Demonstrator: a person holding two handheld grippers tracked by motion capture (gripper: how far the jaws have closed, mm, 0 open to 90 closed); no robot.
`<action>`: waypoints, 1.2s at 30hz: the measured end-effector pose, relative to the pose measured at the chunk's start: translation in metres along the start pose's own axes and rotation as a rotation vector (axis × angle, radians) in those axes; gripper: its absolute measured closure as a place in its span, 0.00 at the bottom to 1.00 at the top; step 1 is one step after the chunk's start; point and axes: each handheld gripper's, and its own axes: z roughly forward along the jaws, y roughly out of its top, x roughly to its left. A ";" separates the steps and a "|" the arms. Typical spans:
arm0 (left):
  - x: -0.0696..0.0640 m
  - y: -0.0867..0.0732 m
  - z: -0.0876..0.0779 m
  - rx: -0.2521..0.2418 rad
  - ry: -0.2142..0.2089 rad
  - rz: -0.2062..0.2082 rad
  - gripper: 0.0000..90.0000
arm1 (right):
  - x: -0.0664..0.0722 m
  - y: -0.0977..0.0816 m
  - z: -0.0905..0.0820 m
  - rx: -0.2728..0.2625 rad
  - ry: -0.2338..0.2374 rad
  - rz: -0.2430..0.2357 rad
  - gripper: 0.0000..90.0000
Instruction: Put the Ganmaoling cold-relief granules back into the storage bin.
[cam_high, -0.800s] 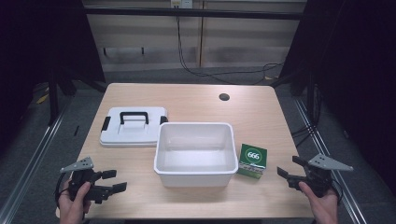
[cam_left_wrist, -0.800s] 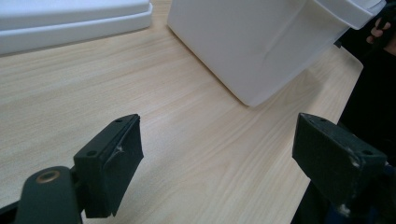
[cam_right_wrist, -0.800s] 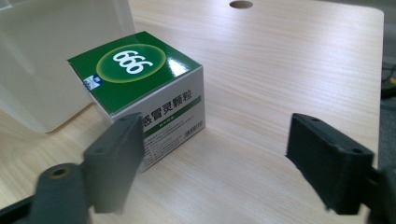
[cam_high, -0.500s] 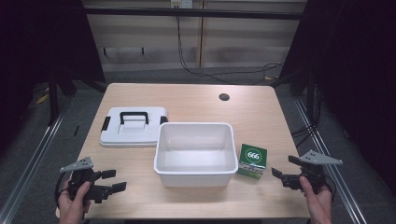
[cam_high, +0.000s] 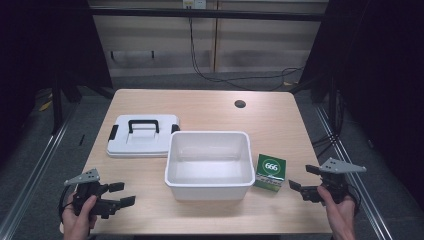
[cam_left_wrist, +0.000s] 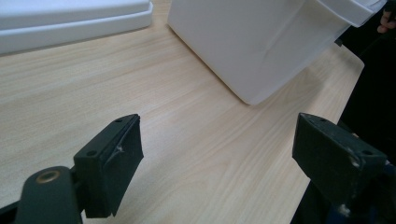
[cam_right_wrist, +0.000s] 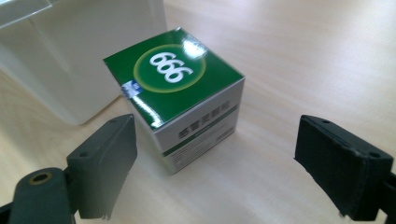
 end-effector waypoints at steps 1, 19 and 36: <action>0.000 0.000 0.000 -0.005 0.002 -0.001 0.18 | 0.001 0.005 0.002 0.014 0.010 -0.010 0.12; 0.000 -0.001 0.001 0.000 0.003 -0.007 0.18 | 0.010 0.040 0.008 0.077 0.008 -0.145 0.12; 0.000 -0.001 0.001 -0.001 -0.002 -0.011 0.18 | 0.013 0.071 0.023 0.204 0.147 -0.216 0.17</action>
